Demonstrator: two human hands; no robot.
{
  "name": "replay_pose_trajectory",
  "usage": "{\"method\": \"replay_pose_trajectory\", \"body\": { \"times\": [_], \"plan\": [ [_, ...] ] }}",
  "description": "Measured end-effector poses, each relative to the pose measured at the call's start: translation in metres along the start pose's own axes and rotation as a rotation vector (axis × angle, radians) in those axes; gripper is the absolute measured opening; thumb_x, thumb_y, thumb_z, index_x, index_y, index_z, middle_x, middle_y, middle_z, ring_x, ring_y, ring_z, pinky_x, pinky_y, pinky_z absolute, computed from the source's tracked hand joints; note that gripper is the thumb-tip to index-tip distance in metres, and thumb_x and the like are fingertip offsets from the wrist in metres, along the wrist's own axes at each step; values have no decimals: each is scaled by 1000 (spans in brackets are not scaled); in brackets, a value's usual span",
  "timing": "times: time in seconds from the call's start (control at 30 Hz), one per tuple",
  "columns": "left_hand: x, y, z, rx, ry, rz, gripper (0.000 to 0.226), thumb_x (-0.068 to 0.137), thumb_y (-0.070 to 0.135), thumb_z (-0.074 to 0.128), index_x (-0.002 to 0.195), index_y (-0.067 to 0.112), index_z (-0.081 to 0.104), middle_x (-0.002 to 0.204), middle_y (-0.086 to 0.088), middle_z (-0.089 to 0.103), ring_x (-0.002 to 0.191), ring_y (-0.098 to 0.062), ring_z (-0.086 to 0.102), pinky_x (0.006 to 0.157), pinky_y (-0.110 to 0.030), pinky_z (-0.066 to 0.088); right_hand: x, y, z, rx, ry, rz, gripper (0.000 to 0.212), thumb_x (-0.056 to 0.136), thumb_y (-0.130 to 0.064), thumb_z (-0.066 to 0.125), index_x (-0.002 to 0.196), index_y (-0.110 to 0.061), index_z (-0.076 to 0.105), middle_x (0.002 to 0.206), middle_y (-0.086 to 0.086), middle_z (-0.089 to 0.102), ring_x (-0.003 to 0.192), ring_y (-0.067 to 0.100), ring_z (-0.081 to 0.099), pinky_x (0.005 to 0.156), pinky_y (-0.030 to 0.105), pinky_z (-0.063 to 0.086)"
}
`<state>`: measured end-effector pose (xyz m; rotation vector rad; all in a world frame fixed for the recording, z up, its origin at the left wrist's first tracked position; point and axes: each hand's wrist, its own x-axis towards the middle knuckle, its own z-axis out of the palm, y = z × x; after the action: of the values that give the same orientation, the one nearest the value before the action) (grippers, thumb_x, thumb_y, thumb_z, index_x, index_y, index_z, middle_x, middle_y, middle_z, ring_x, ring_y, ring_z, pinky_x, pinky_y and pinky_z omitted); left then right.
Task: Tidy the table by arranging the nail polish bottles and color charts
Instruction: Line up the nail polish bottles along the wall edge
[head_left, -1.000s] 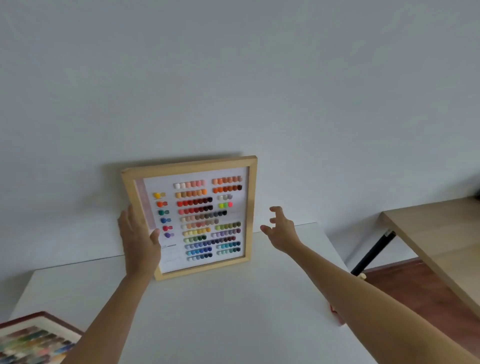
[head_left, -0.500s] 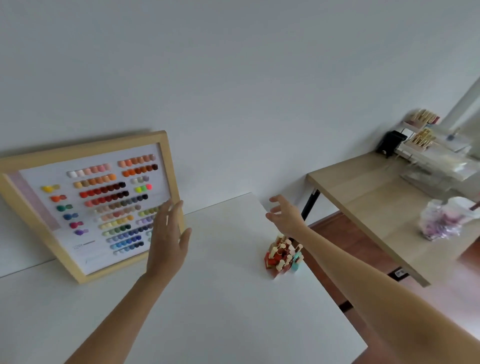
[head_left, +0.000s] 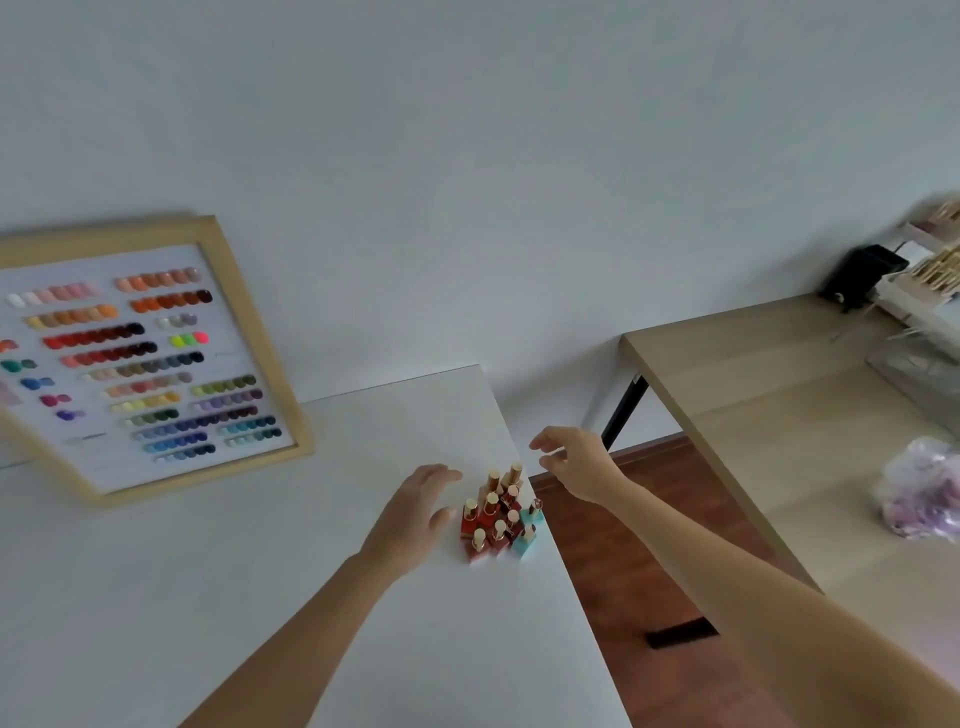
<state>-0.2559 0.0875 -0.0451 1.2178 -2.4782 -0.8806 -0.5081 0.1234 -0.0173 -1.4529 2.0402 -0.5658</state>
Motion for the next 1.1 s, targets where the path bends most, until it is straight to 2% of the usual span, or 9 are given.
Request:
{"method": "replay_pose_trajectory", "body": {
  "times": [0.07, 0.23, 0.4, 0.63, 0.7, 0.77, 0.9, 1.0, 1.1],
  "plan": [
    [5, 11, 12, 15, -46, -25, 37, 92, 11, 57, 128, 20, 55, 133, 3, 54, 118, -14, 56, 98, -19, 42, 4, 6, 4, -11, -74, -35, 23, 87, -6, 60, 106, -18, 66, 110, 7, 64, 90, 18, 64, 81, 26, 50],
    [18, 25, 28, 74, -33, -134, 26, 93, 20, 57, 119, 20, 62, 113, -1, 65, 91, -18, 66, 82, -30, 55, 14, 12, 16, -52, -184, -111, 25, 87, -7, 63, 107, -20, 66, 112, 7, 62, 94, 18, 63, 82, 25, 50],
    [26, 28, 35, 110, -31, -177, 19, 95, 16, 55, 110, 14, 66, 101, -7, 68, 89, -21, 64, 81, -34, 55, 24, 17, 25, -74, -195, -165, 22, 87, -9, 63, 105, -20, 67, 109, 7, 64, 91, 17, 63, 79, 22, 49],
    [43, 21, 30, 131, -10, -143, 22, 95, 9, 51, 112, 12, 66, 103, -6, 69, 91, -20, 65, 82, -33, 55, 42, 19, 34, -140, -148, -240, 21, 93, -4, 49, 105, -12, 65, 98, 9, 71, 81, 19, 67, 77, 27, 56],
    [45, 21, 31, 112, -27, -122, 23, 95, 8, 51, 112, 14, 66, 102, -6, 69, 91, -21, 65, 81, -34, 55, 48, 20, 35, -132, -131, -260, 22, 93, -2, 49, 105, -12, 65, 96, 9, 72, 78, 17, 66, 75, 24, 55],
    [46, 22, 35, 101, -47, -101, 24, 95, 12, 53, 115, 17, 65, 105, -4, 68, 93, -18, 66, 83, -30, 55, 52, 20, 37, -121, -126, -279, 21, 93, -2, 50, 103, -12, 66, 95, 8, 72, 76, 14, 65, 73, 22, 54],
    [45, 23, 41, 91, -88, -71, 29, 95, 22, 52, 123, 28, 57, 122, 6, 60, 100, -15, 63, 84, -23, 54, 57, 19, 38, -83, -138, -290, 21, 91, -1, 53, 100, -13, 67, 93, 9, 72, 78, 17, 66, 78, 32, 57],
    [44, 28, 45, 119, -154, -58, 37, 91, 22, 52, 125, 36, 52, 133, 12, 49, 99, -16, 63, 82, -25, 52, 58, 20, 36, -78, -146, -279, 21, 91, -2, 55, 100, -15, 68, 95, 8, 71, 76, 14, 65, 75, 26, 56],
    [44, 34, 49, 122, -146, -88, 32, 88, 36, 57, 120, 35, 55, 132, 10, 47, 95, -20, 65, 80, -28, 52, 57, 20, 36, -87, -158, -273, 21, 91, -3, 55, 99, -17, 68, 97, 7, 71, 74, 13, 64, 72, 22, 54]
  ]
}}
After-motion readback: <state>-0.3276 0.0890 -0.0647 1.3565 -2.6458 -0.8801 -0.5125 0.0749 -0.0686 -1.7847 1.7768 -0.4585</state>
